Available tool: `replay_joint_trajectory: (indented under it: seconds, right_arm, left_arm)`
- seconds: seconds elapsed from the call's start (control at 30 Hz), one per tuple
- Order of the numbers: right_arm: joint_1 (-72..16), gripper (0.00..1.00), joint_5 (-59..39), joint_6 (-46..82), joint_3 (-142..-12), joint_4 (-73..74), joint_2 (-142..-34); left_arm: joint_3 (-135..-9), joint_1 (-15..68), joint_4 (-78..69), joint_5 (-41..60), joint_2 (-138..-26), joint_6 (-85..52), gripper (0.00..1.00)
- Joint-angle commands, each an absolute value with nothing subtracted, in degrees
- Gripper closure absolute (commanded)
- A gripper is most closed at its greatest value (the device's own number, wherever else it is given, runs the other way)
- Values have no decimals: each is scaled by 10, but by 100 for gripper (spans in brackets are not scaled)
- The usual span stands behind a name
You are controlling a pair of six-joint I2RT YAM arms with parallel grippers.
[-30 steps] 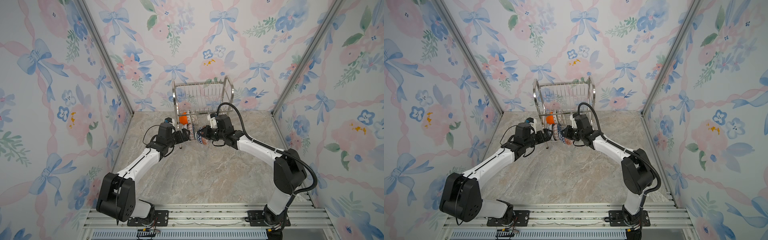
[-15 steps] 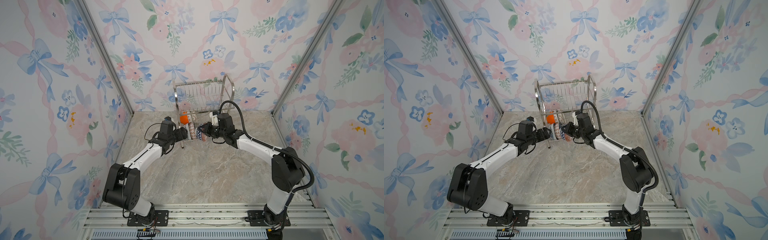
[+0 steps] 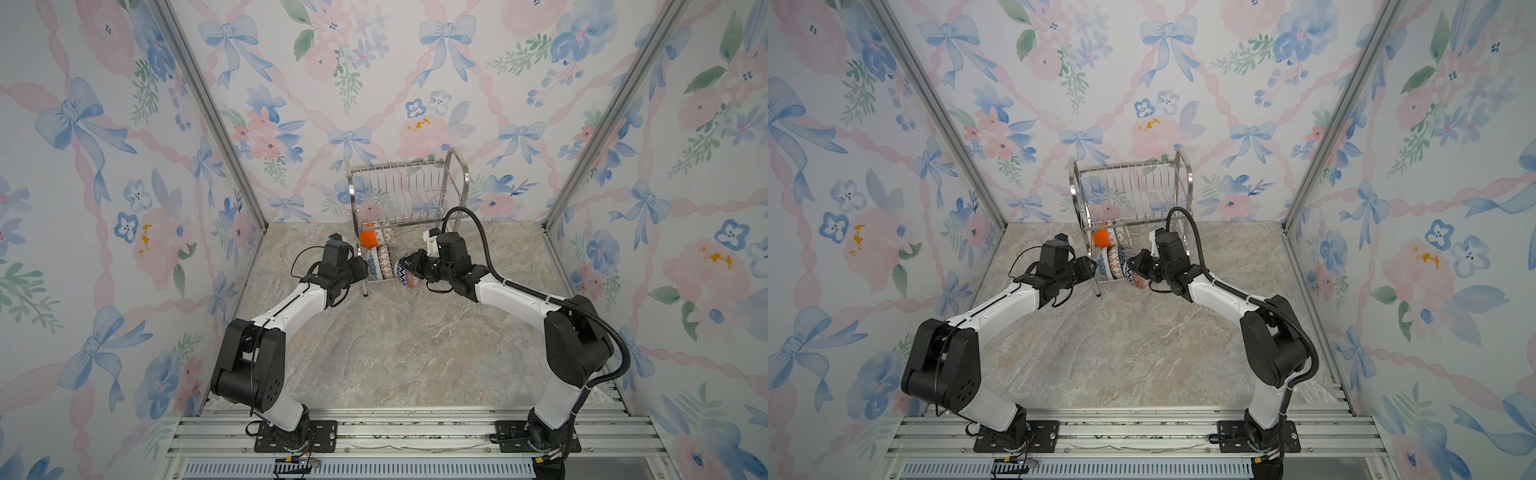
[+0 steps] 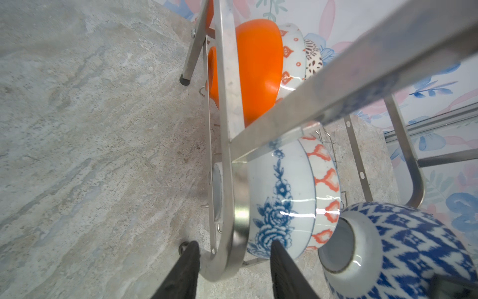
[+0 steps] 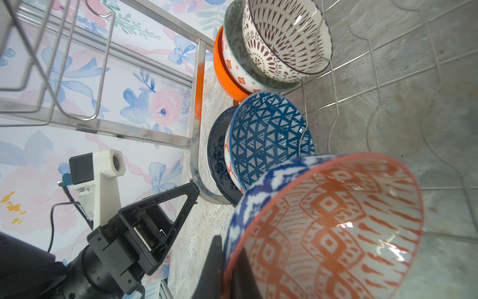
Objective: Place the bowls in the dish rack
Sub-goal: 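Lift the orange-patterned bowl up to the rack front with the right gripper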
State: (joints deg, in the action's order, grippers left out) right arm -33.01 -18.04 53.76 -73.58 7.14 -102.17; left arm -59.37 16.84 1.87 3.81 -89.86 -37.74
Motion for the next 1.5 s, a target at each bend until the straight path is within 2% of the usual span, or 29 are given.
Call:
replay_joint_trajectory:
  seconds: [0.0,0.27,0.53,0.67,0.83,1.2,1.3,1.47]
  right_arm:
    - [-320,100,-170,551,-723,110,-981]
    - [-318,100,-167,568,-685,135,-955]
    - [-314,100,-152,583,-653,145,-922]
    - [-312,100,-163,621,-632,206,-929]
    - [-314,100,-167,653,-617,254,-937]
    - [-322,100,-140,667,-590,250,-917]
    - [-324,100,-136,664,-586,240,-912]
    - [-325,100,-132,657,-585,225,-900]
  left_arm:
    - [-601,165,28,37,-912,-378,57]
    - [-587,164,29,39,-913,-371,59]
    - [-582,165,44,40,-901,-349,74]
    - [-579,164,54,48,-896,-335,78]
    - [-572,165,71,48,-883,-310,89]
    - [-568,162,110,51,-860,-255,100]
    - [-568,160,113,49,-856,-253,98]
    - [-584,159,113,61,-848,-276,81]
